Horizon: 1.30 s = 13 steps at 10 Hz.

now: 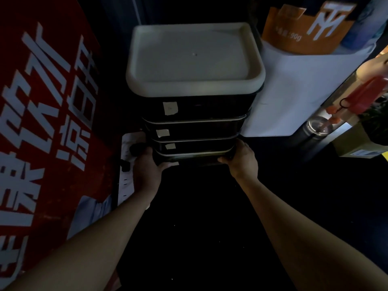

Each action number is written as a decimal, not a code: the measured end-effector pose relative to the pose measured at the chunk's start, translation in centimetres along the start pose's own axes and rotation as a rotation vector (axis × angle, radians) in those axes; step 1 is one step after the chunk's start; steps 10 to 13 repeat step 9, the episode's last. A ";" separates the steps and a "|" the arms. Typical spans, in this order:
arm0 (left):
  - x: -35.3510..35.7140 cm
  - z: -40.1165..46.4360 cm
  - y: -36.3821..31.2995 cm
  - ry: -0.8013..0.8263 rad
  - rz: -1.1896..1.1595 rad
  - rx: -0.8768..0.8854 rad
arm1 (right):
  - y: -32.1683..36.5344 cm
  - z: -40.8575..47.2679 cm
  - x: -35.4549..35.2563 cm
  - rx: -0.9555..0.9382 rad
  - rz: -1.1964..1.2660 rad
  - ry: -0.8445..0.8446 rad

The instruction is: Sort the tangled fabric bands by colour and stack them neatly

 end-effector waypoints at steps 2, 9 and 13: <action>-0.2 0.9 1.0 -0.028 -0.058 -0.043 | -0.1 0.5 0.4 0.035 0.057 -0.016; 0.2 -2.6 0.7 0.120 -0.092 -0.167 | 1.1 -4.4 -1.8 -0.013 -0.134 -0.037; 0.2 -2.6 0.7 0.120 -0.092 -0.167 | 1.1 -4.4 -1.8 -0.013 -0.134 -0.037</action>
Point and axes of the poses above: each hand's wrist, its own z-axis towards the middle knuckle, its own x-axis out of the palm, y = z × x, the point moved 10 cm from there along z, towards the middle knuckle, and after that the axes turned 6 degrees about x, right-handed, at the moved point
